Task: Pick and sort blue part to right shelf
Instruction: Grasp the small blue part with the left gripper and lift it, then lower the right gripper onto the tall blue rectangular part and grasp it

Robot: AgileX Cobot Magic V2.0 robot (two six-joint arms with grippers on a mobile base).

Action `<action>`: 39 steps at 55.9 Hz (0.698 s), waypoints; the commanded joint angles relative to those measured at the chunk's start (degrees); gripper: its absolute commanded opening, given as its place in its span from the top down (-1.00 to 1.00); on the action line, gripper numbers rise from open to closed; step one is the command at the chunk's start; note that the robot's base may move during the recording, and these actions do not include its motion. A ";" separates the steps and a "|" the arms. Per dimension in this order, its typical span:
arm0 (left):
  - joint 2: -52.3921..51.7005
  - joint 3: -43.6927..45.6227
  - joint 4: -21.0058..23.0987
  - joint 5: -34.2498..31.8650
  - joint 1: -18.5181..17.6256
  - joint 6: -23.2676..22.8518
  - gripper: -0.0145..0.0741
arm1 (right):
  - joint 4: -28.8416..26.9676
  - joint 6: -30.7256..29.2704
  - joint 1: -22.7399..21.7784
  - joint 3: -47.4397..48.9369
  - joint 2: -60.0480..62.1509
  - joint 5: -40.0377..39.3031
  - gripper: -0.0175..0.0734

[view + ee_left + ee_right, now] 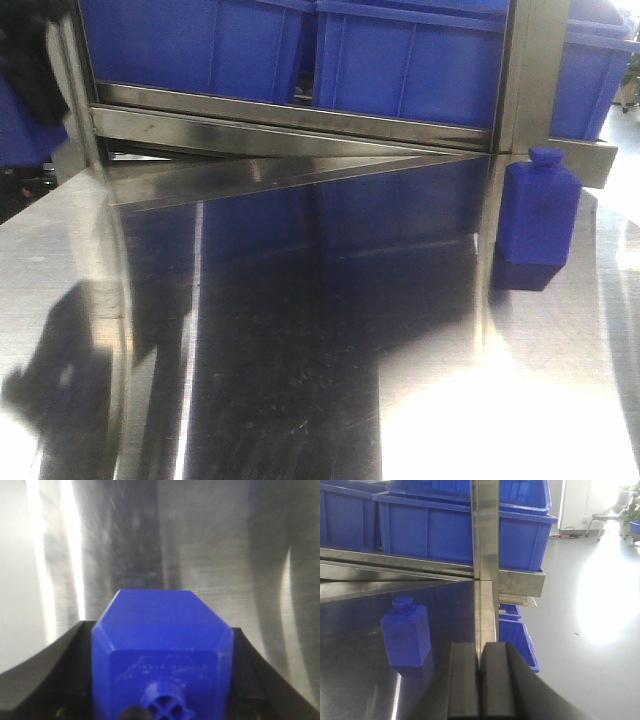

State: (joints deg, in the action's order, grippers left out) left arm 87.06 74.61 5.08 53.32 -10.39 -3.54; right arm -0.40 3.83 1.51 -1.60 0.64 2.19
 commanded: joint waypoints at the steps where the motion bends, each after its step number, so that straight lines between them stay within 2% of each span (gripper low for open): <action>1: -9.30 -3.09 -2.15 -6.08 -1.18 0.06 -0.01 | 0.01 -0.31 -0.22 0.37 0.97 -6.48 0.53; 18: -36.36 -22.82 -3.90 -22.27 -1.42 0.06 -0.01 | -0.93 -0.27 -0.22 4.48 0.95 -4.37 0.53; 27: -51.14 -32.53 -5.08 -30.69 -1.42 0.06 -0.01 | -0.93 -0.27 -0.22 12.72 -1.68 3.40 0.53; 33: -59.81 -37.80 -5.08 -33.56 -1.42 0.06 -0.01 | -0.93 -0.27 -0.22 19.32 -7.31 8.14 0.53; 39: -65.55 -41.26 -5.08 -33.43 -1.42 0.06 -0.01 | -0.93 -0.27 0.03 26.19 -14.23 10.19 0.52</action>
State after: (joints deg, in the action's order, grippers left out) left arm 24.09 33.63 0.00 25.67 -11.44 -3.54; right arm -1.31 3.83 1.51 18.06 -8.14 14.92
